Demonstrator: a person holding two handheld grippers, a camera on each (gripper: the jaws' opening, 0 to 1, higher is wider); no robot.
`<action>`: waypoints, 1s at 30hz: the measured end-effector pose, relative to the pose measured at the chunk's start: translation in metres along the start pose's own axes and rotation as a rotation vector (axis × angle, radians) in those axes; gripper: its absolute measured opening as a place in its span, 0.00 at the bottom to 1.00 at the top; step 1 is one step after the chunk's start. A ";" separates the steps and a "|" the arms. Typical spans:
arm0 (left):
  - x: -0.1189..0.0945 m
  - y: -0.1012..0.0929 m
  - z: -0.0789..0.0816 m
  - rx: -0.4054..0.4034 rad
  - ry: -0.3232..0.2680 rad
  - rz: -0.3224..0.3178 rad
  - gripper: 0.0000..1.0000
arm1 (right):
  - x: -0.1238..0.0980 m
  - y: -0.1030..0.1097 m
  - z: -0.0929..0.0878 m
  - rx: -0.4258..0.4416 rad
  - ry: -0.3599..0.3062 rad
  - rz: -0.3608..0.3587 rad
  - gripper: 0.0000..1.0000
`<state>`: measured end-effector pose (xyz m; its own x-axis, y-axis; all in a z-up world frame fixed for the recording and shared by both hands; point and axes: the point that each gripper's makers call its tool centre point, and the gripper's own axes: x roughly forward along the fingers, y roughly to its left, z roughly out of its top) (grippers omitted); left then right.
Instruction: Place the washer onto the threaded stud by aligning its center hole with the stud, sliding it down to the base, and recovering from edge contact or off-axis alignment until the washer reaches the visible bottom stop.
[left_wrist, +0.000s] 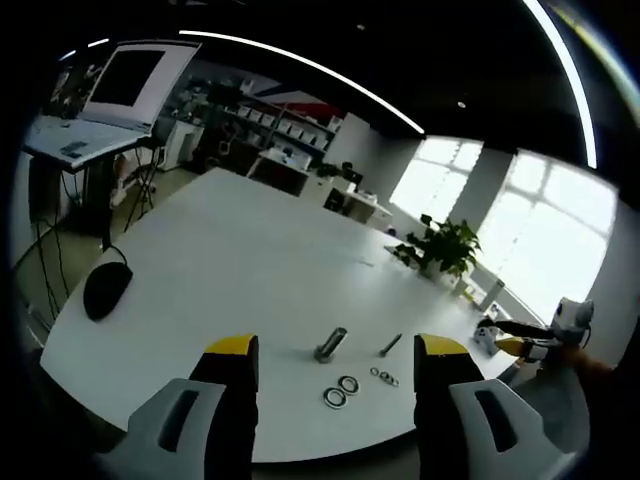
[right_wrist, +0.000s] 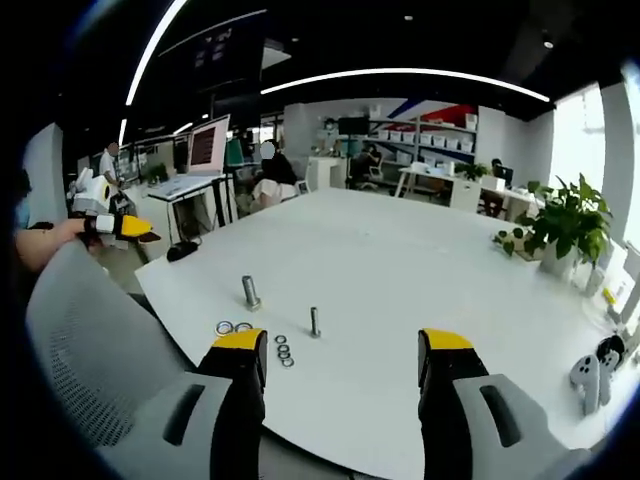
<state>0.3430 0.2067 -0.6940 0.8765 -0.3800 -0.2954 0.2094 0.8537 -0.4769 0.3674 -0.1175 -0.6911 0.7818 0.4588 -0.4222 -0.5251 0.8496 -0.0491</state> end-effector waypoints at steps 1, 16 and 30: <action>-0.001 0.000 0.000 -0.005 -0.002 -0.003 0.62 | 0.001 0.003 -0.002 -0.001 0.014 0.014 0.61; 0.003 -0.003 -0.006 -0.001 0.043 -0.027 0.58 | -0.001 -0.003 -0.009 0.024 0.035 0.014 0.59; 0.002 0.001 0.000 -0.026 0.005 -0.041 0.56 | 0.003 0.027 -0.013 -0.001 0.082 0.159 0.50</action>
<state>0.3448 0.2064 -0.6949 0.8650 -0.4166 -0.2795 0.2338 0.8277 -0.5102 0.3513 -0.0963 -0.7053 0.6587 0.5649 -0.4970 -0.6405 0.7676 0.0236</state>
